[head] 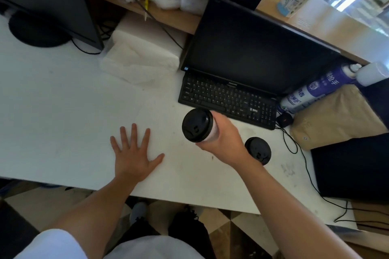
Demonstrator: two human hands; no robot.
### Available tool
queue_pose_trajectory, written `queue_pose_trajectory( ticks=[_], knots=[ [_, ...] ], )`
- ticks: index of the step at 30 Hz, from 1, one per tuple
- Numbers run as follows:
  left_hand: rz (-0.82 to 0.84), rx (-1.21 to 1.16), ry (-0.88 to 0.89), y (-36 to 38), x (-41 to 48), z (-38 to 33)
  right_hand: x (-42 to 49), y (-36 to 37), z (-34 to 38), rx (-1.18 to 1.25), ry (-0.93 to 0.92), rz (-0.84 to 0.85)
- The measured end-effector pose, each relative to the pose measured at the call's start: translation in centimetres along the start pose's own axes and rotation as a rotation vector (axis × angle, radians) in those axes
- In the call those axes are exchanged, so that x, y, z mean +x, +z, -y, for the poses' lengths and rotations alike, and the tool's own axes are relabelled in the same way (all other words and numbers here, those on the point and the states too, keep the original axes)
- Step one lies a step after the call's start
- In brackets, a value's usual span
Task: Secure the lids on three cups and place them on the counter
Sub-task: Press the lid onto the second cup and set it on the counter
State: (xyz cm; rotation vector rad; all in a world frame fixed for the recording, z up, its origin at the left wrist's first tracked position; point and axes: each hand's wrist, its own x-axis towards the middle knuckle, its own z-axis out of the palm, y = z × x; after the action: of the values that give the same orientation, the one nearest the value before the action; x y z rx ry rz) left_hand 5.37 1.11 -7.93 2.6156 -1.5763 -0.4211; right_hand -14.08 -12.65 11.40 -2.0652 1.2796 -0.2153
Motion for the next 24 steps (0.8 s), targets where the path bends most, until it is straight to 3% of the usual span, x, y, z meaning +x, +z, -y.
queue_pose_trajectory(
  ticks=[4, 10, 24],
  knots=[
    [0.008, 0.012, 0.001, 0.0, 0.0, 0.0, 1.8, -3.4, 2.7, -0.642, -0.308, -0.125],
    [-0.003, -0.013, 0.01, 0.2, -0.1, 0.1, 3.1, -6.1, 6.7, -1.212, -0.377, -0.065],
    [-0.006, -0.015, 0.009, 0.1, -0.1, 0.3, 2.2, -0.7, 7.5, -1.576, -0.303, 0.085]
  ],
)
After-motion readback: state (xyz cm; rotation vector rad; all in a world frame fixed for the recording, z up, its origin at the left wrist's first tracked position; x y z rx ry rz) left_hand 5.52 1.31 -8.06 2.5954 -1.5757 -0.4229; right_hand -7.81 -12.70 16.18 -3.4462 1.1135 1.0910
